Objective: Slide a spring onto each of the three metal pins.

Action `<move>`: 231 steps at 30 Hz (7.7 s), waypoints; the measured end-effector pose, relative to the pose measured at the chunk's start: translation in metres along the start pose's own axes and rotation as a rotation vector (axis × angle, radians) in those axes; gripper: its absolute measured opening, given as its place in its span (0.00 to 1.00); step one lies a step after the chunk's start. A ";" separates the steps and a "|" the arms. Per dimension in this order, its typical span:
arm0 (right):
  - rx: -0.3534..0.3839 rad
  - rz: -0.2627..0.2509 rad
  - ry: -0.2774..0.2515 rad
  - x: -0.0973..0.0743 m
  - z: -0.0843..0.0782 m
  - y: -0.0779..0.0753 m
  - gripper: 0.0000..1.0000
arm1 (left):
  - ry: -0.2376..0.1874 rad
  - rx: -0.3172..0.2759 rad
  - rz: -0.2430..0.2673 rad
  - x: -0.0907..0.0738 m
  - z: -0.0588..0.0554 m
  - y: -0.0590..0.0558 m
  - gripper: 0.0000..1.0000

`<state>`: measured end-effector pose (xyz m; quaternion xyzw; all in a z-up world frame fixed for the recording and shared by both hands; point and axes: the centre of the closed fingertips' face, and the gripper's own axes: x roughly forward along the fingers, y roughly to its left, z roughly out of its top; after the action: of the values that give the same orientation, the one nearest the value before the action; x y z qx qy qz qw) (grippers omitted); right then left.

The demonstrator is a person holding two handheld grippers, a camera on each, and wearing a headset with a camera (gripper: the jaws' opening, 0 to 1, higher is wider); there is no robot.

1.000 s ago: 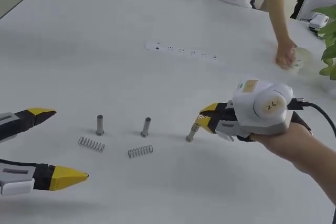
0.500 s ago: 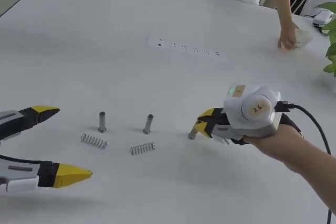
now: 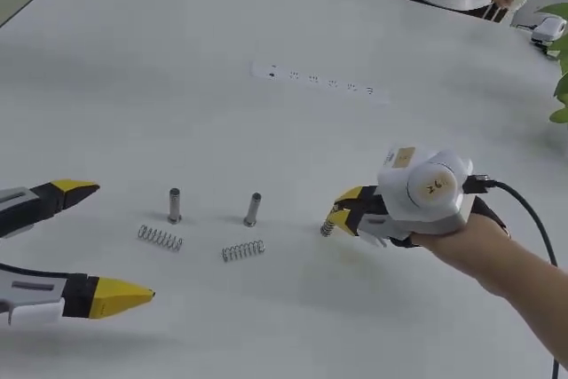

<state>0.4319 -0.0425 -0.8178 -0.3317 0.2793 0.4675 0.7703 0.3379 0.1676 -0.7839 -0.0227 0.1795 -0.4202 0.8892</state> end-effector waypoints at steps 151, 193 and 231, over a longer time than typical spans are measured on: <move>-0.213 0.311 0.029 0.039 0.047 0.100 0.08 | 0.076 0.048 -0.027 -0.005 -0.014 -0.016 0.93; -0.275 0.275 -0.048 -0.009 0.067 0.117 0.08 | 0.089 0.121 -0.329 0.063 0.012 -0.075 0.41; -0.287 0.266 -0.088 -0.019 0.075 0.126 0.08 | 0.096 0.187 -0.432 0.075 0.017 -0.091 0.03</move>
<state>0.3190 0.0488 -0.7882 -0.3777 0.2171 0.6142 0.6580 0.3201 0.0505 -0.7735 0.0420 0.1727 -0.6160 0.7674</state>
